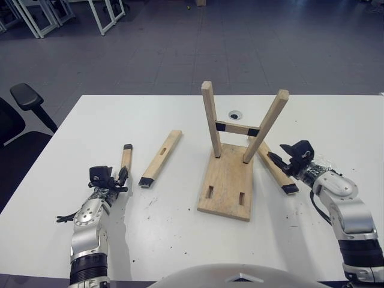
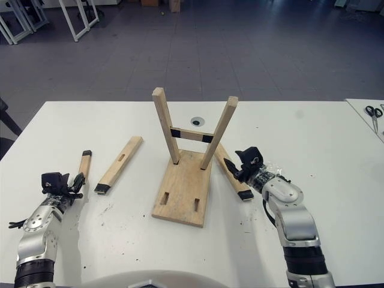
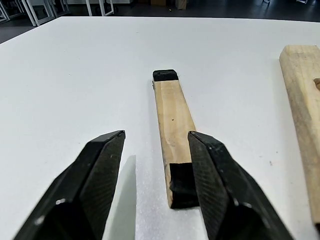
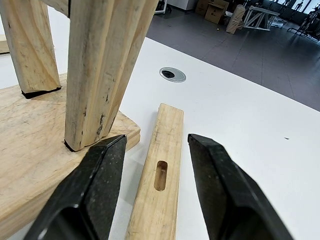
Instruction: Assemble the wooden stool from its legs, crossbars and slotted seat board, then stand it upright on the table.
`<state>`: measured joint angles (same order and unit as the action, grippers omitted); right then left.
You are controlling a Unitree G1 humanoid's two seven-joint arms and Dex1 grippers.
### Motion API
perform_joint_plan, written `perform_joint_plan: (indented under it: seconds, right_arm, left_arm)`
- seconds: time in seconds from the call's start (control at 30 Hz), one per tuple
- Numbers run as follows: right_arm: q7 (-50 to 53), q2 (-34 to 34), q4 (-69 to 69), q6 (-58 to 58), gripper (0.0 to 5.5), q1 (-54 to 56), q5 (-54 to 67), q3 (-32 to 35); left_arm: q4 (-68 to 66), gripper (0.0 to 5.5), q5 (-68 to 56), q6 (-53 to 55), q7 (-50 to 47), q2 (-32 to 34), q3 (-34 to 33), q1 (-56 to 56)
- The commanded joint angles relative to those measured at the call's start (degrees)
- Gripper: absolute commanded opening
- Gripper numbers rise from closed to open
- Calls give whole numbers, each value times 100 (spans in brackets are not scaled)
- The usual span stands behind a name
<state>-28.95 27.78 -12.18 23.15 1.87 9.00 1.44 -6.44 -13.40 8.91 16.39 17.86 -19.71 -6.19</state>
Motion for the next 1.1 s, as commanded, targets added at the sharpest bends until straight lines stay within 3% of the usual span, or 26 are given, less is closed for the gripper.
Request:
perform_joint_plan:
  seconds: [0.03,0.43,0.63,0.7,0.8,0.9,0.97,1.1]
  right_arm:
    - [-33,91,-10,60,227,7,-75,-38]
    - [-40,60,21,42,227,71,-84,-35]
    - [6,10,-17,107,227,131,18,103]
    - [100,-47,14,212,227,210,112,244]
    - [351,-293,70,651,286,405,477,578]
    - [909,-700,48,1207,336,785,1178,1384]
    - [1188,-972,-125,1507,340,1240,2035,2046]
    - [1604,-1442,-743,2053,340,2015,4652,2868]
  left_arm:
    - [290,235,-19,195,-64,-64,154,66]
    - [-199,235,138,642,-133,-39,386,40]
    - [-194,135,63,1291,-220,-40,427,42]
    - [-175,132,117,1370,-321,-31,428,72]
    - [-137,132,166,1185,-455,-57,396,237]
    - [225,132,105,45,-575,-176,208,676]
    - [572,132,40,-568,-528,-161,156,1065]
    - [1376,132,-175,-917,-198,-104,451,1847]
